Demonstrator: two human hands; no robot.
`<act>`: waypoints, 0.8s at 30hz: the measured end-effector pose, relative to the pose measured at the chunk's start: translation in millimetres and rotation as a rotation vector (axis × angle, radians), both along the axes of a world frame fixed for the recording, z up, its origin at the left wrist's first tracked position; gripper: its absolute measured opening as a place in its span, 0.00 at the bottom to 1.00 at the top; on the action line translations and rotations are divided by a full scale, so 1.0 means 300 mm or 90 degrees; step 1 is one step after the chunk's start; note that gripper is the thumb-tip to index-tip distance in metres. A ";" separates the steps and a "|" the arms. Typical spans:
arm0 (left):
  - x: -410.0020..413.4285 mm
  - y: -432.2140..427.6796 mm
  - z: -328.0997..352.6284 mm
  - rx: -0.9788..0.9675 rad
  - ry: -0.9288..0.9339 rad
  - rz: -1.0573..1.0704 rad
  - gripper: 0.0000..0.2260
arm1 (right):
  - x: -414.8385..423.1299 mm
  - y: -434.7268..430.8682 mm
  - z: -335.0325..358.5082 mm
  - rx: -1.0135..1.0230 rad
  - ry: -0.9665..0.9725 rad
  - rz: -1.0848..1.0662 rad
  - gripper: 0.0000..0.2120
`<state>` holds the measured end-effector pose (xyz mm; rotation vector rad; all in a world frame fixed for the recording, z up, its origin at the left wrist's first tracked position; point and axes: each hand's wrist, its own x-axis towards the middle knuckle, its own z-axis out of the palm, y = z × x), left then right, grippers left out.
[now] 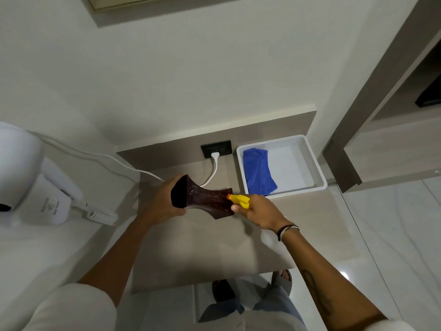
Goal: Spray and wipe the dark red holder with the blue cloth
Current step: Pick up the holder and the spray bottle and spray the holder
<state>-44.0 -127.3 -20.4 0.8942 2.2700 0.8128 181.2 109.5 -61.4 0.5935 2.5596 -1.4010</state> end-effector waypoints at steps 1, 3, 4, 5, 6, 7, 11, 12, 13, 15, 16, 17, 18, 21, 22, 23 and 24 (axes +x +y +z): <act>0.000 -0.001 0.000 -0.002 -0.001 0.005 0.49 | 0.006 0.004 -0.004 0.011 -0.003 -0.005 0.27; -0.004 -0.002 -0.001 -0.004 -0.002 0.011 0.49 | 0.012 0.011 -0.010 0.017 -0.015 -0.027 0.26; -0.004 -0.003 0.001 -0.006 -0.003 0.011 0.49 | 0.013 0.013 -0.013 0.024 -0.021 -0.038 0.26; -0.005 -0.004 0.004 -0.009 -0.004 0.010 0.50 | 0.013 0.015 -0.016 0.034 -0.027 -0.048 0.26; -0.005 -0.003 0.005 -0.010 -0.002 0.010 0.50 | 0.013 0.017 -0.018 0.039 -0.027 -0.053 0.26; -0.006 -0.003 0.006 -0.013 0.001 0.010 0.50 | 0.013 0.017 -0.018 0.030 -0.020 -0.054 0.25; -0.003 0.008 0.011 -0.024 0.016 0.035 0.48 | 0.011 0.009 0.001 -0.075 0.033 -0.030 0.27; -0.003 0.014 0.015 -0.024 0.011 0.048 0.46 | 0.008 0.005 0.010 -0.086 0.044 -0.028 0.31; -0.003 0.022 0.017 -0.024 0.002 0.065 0.43 | 0.006 0.002 0.018 -0.089 0.055 -0.024 0.34; -0.008 0.040 0.023 -0.039 -0.018 0.109 0.35 | -0.001 -0.004 0.035 -0.093 0.076 -0.004 0.36; -0.011 0.049 0.027 -0.051 -0.031 0.135 0.33 | -0.005 -0.011 0.043 -0.099 0.088 0.008 0.33; -0.013 0.058 0.030 -0.065 -0.043 0.159 0.33 | -0.010 -0.020 0.052 -0.100 0.101 0.021 0.30; -0.016 0.066 0.032 -0.078 -0.054 0.180 0.33 | -0.016 -0.031 0.063 -0.095 0.117 0.032 0.27; -0.020 0.079 0.027 -0.085 -0.090 0.239 0.33 | -0.036 -0.068 0.096 -0.072 0.145 0.051 0.23; -0.021 0.080 0.023 -0.082 -0.099 0.259 0.33 | -0.042 -0.077 0.103 -0.057 0.143 0.055 0.23; -0.021 0.082 0.020 -0.083 -0.106 0.268 0.34 | -0.046 -0.083 0.107 -0.039 0.138 0.059 0.23; -0.021 0.083 0.019 -0.085 -0.114 0.265 0.35 | -0.049 -0.084 0.108 -0.026 0.131 0.063 0.24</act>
